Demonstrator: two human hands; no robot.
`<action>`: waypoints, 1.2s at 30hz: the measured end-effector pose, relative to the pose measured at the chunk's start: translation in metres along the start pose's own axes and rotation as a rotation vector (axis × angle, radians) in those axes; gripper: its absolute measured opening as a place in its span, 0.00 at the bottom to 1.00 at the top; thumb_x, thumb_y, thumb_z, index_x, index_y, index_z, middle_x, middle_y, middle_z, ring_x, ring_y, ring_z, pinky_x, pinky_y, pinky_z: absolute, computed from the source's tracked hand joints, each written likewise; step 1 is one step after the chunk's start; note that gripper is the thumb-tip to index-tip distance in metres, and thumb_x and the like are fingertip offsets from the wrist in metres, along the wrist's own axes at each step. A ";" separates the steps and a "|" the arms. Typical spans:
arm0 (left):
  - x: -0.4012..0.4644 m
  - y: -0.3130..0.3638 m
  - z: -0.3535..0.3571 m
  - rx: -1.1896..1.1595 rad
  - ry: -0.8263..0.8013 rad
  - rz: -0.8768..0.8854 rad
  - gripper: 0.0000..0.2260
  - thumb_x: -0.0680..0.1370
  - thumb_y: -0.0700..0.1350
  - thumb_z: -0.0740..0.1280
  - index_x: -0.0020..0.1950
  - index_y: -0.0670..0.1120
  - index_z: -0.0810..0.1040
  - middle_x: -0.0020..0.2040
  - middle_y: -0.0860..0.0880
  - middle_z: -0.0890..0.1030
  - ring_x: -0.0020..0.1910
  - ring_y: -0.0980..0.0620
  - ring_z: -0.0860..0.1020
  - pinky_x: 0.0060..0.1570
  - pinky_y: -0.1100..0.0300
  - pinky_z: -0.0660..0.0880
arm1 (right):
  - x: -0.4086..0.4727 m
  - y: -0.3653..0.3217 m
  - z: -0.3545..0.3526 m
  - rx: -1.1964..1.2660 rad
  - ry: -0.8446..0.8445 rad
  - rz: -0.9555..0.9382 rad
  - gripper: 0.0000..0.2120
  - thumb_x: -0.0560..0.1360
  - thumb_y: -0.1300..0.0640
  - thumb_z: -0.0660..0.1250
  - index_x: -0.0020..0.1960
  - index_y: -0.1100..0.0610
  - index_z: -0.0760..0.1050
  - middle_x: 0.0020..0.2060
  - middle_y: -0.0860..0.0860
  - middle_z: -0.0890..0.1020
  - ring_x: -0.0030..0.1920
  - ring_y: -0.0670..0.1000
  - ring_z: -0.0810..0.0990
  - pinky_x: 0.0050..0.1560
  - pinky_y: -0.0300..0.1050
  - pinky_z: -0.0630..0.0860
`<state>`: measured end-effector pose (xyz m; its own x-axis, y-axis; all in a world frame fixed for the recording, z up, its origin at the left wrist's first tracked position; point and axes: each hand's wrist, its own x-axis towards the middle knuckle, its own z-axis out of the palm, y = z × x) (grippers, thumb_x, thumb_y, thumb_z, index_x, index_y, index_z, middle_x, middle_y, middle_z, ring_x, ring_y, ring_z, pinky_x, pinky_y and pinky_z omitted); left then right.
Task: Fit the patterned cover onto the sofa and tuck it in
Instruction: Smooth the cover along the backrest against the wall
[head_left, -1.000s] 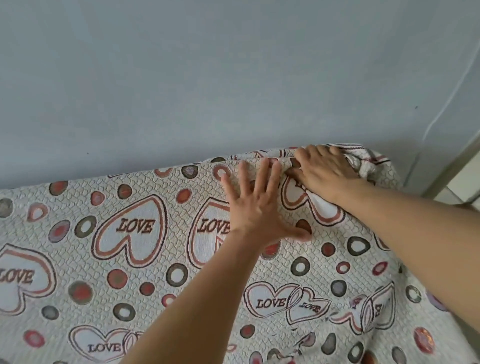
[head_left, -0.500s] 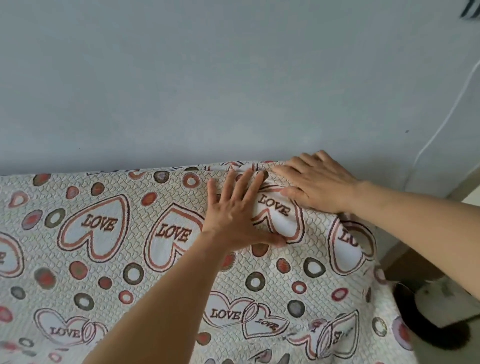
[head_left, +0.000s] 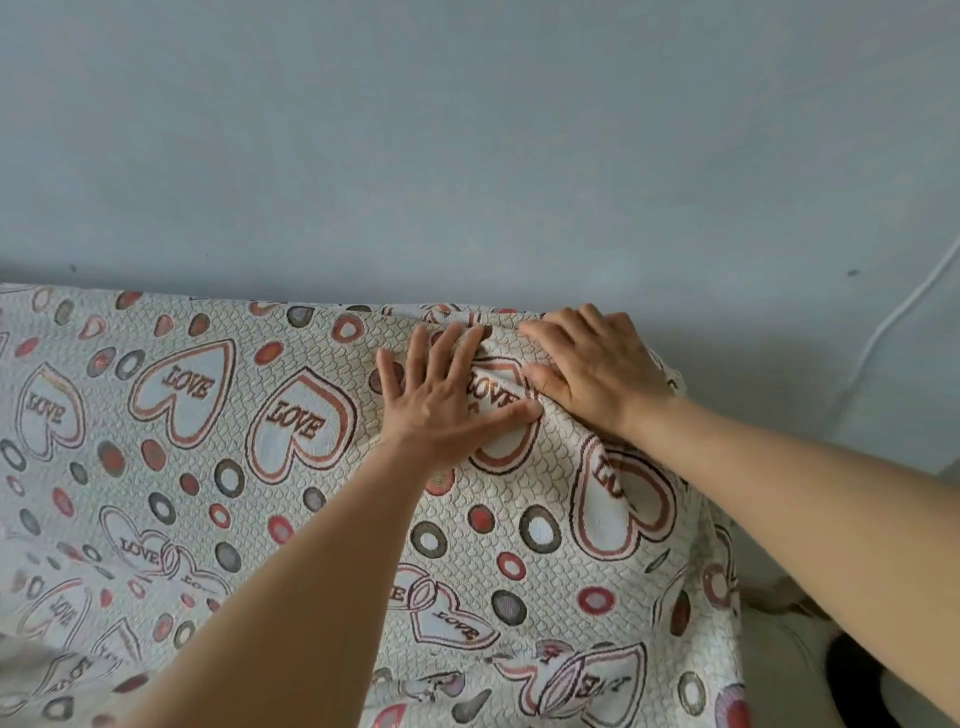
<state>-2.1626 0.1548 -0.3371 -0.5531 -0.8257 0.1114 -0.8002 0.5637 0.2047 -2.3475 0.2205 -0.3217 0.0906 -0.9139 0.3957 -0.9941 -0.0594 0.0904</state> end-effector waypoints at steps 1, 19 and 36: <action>0.001 0.000 0.000 -0.007 0.001 0.002 0.50 0.59 0.83 0.43 0.76 0.62 0.37 0.78 0.59 0.38 0.74 0.51 0.30 0.69 0.39 0.29 | 0.000 0.000 0.001 -0.002 0.006 0.005 0.24 0.77 0.42 0.51 0.64 0.55 0.72 0.53 0.52 0.77 0.52 0.55 0.73 0.48 0.53 0.70; 0.001 -0.005 0.005 -0.076 0.053 0.006 0.48 0.61 0.82 0.48 0.75 0.64 0.38 0.78 0.59 0.40 0.74 0.53 0.30 0.69 0.41 0.27 | 0.003 -0.005 0.006 -0.037 0.070 0.016 0.23 0.77 0.45 0.51 0.64 0.57 0.72 0.51 0.53 0.76 0.49 0.57 0.73 0.47 0.54 0.69; -0.039 0.088 0.009 -0.336 0.130 -0.467 0.44 0.62 0.81 0.35 0.75 0.64 0.33 0.73 0.63 0.28 0.70 0.63 0.26 0.71 0.49 0.29 | -0.008 0.020 0.001 0.762 0.162 0.114 0.21 0.78 0.43 0.49 0.64 0.49 0.70 0.54 0.47 0.79 0.55 0.48 0.73 0.54 0.42 0.64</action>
<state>-2.2135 0.2374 -0.3324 -0.1102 -0.9927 0.0491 -0.8230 0.1188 0.5554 -2.3686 0.2259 -0.3238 -0.0648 -0.8643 0.4988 -0.7588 -0.2819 -0.5871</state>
